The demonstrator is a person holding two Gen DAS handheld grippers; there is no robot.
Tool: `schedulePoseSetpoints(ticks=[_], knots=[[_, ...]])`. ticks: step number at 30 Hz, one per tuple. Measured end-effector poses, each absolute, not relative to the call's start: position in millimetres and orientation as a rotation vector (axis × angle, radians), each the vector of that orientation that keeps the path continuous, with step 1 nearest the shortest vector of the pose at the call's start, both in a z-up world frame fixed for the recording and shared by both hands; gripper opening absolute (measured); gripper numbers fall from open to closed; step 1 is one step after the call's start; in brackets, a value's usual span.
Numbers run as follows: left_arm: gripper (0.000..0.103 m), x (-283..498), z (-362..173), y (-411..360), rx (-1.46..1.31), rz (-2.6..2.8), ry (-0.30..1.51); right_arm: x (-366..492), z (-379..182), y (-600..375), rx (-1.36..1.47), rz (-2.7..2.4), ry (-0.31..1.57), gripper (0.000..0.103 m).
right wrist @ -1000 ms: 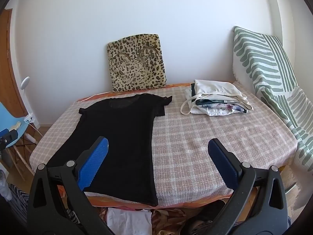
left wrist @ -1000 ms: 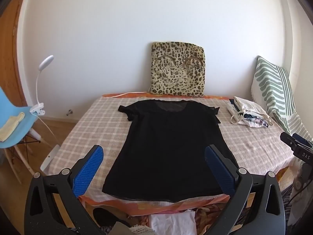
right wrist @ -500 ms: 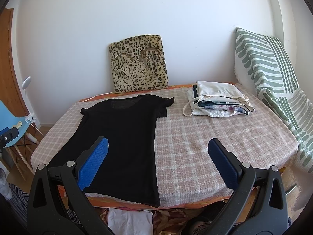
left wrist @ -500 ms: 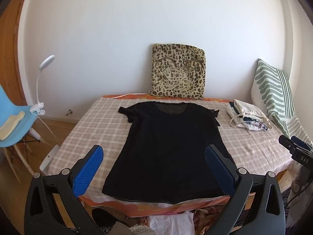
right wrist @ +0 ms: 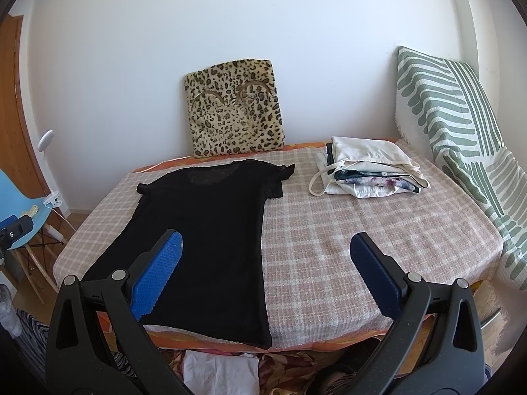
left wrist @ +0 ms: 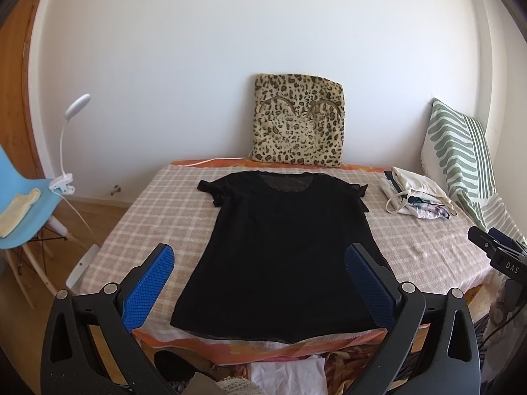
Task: Fold small clothes
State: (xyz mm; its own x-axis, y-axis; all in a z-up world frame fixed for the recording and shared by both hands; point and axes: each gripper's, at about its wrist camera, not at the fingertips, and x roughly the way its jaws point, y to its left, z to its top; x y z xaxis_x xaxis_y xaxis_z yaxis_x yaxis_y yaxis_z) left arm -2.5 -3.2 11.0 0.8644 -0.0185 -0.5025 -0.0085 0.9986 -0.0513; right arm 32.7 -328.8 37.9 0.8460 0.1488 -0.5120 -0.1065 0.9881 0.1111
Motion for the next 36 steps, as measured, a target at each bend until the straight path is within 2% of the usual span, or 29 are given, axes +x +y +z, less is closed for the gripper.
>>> schedulePoseSetpoints(ticks=[36], knots=[[0.103,-3.2,13.6,-5.8,-0.047,-0.011,0.515,32.5,36.8,-327.7,0.084,0.137,0.543,0.103]])
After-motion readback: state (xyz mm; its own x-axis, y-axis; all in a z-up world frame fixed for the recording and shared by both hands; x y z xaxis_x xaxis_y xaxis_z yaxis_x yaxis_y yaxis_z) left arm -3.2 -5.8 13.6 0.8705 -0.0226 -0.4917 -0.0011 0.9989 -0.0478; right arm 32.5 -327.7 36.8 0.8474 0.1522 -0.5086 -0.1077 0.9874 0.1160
